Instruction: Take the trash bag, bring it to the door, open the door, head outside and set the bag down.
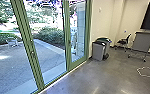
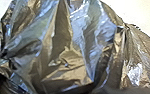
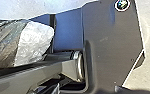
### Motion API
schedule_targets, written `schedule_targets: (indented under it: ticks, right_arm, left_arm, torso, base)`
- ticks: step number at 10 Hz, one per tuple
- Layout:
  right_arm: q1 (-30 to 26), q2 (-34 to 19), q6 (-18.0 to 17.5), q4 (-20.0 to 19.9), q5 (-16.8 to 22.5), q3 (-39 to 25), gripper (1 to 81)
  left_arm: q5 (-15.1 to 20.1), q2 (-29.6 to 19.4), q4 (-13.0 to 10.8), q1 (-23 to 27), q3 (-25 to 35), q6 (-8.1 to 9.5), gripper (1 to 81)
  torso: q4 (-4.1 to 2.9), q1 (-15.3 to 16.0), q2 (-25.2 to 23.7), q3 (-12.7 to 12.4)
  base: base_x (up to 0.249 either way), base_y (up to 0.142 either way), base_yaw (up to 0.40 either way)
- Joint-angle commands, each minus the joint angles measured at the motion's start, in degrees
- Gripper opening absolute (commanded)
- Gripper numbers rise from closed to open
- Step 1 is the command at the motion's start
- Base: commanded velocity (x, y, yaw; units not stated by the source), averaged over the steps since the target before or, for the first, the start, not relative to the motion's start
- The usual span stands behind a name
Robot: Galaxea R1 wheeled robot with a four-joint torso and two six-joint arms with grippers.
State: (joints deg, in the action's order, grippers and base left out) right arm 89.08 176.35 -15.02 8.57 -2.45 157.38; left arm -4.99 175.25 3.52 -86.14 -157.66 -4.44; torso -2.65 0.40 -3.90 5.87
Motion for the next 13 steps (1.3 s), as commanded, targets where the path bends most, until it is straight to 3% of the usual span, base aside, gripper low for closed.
schedule_targets:
  ticks: [1,2,4,13]
  right_arm:
    - [-1.92,0.43,0.43,0.57,3.15,-0.15,81.1]
    - [-1.66,0.43,0.43,0.39,3.15,-0.15,81.1]
    - [-0.25,0.26,0.6,0.66,-1.4,-0.15,81.1]
    - [-0.25,0.52,0.43,0.13,-0.89,-0.33,81.1]
  left_arm:
    - [2.96,0.45,-0.88,2.24,0.33,-0.22,1.0]
    - [2.96,0.45,-0.89,2.33,0.33,-0.22,1.0]
    - [2.88,0.54,-0.97,2.33,0.33,-0.22,1.0]
    - [1.12,0.81,-3.08,2.33,0.33,-0.22,1.0]
  torso:
    - [0.0,0.0,0.0,0.0]
    - [0.0,0.0,0.0,0.0]
    - [0.0,0.0,0.0,0.0]
    - [0.0,0.0,0.0,0.0]
  base:
    - [0.171,0.0,0.0]
    - [0.171,0.0,0.0]
    - [0.171,0.0,0.0]
    - [0.171,0.0,0.0]
